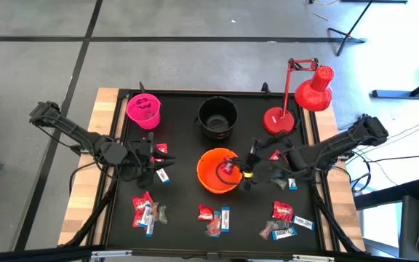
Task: Sort candy
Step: Put the red candy into the orange bucket, then put the bottom right red candy into the orange bucket
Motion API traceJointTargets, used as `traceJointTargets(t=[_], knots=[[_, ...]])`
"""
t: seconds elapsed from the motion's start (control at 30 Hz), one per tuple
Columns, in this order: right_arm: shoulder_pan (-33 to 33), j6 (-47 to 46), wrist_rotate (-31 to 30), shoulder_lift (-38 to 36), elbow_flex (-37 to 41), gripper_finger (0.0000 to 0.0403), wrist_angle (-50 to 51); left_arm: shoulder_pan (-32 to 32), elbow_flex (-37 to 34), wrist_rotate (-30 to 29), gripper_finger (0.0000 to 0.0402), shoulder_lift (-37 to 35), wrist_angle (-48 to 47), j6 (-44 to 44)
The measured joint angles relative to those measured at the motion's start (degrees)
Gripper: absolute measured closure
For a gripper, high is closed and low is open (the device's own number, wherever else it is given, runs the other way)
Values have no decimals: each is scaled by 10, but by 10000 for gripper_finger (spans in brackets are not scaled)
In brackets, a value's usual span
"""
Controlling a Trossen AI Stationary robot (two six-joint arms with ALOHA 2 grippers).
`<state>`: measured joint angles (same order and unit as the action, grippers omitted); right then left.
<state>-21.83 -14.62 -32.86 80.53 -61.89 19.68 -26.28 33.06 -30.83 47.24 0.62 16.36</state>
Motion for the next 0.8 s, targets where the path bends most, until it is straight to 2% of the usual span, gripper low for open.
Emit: traceJointTargets(t=[0.1,0.2,0.47,0.6,0.67,0.8], knots=[[20,-12,25,7,0,388,-1,0,0,0,324,0,0,0],[33,-14,55,7,0,368,-2,0,0,0,324,0,0,0],[31,-3,55,4,0,261,0,0,0,0,324,0,-2,0],[28,-15,92,-14,-36,231,71,0,0,3,324,0,-2,4],[16,-32,116,-26,-64,227,128,0,0,4,324,0,-5,12],[-36,-60,124,-35,-120,226,241,0,0,3,324,0,-18,15]])
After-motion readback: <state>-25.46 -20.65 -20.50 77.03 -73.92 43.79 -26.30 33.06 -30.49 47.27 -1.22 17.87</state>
